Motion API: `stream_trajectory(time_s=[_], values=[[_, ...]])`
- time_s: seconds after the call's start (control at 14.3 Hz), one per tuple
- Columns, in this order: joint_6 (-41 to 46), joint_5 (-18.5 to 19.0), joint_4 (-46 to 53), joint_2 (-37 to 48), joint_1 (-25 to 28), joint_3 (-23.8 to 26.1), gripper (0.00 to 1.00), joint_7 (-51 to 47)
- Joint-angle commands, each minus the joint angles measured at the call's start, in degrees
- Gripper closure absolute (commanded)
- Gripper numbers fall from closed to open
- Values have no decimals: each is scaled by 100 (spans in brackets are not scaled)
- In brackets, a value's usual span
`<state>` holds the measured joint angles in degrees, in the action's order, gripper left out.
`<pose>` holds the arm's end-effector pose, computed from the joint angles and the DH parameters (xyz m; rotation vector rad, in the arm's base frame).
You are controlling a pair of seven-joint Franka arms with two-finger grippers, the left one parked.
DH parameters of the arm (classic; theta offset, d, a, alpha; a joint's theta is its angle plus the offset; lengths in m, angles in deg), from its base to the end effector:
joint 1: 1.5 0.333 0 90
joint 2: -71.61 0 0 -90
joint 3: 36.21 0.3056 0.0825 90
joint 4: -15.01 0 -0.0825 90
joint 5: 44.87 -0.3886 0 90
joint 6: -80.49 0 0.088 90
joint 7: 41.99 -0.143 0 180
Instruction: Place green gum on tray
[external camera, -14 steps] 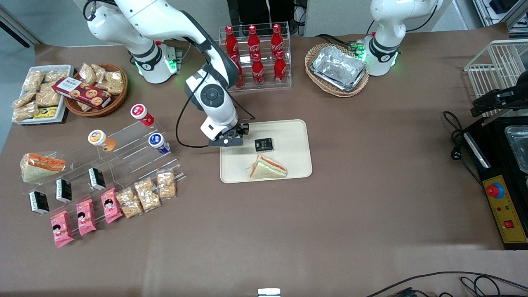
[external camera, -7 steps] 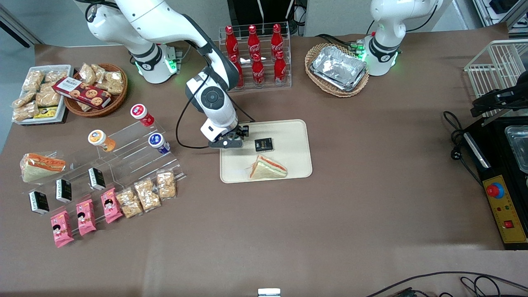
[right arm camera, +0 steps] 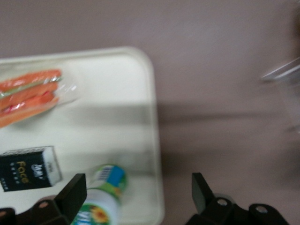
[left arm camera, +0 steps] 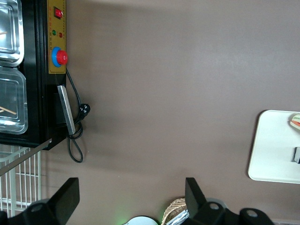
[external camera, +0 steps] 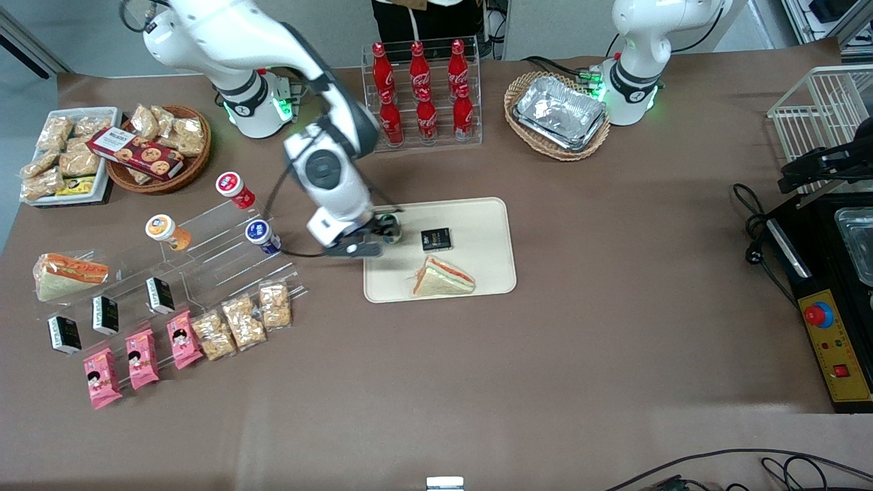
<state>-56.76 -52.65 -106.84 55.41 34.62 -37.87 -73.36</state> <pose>0.4691 0.3270 0.2256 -3.0769 0.0698 0.0872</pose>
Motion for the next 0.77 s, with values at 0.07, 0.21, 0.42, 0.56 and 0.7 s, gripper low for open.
stream_trajectory(time_s=[0.07,0.21,0.42,0.56,0.7], values=[[1348,4,-23,1161,-1324,-1,0,1578],[1839,4,204,1425,-1852,-19,0,1845],[2928,4,941,1549,-2468,-19,0,1845],[3597,13,1582,1523,-2706,-27,0,1845],[4134,188,2233,1453,-2804,-150,0,1872]])
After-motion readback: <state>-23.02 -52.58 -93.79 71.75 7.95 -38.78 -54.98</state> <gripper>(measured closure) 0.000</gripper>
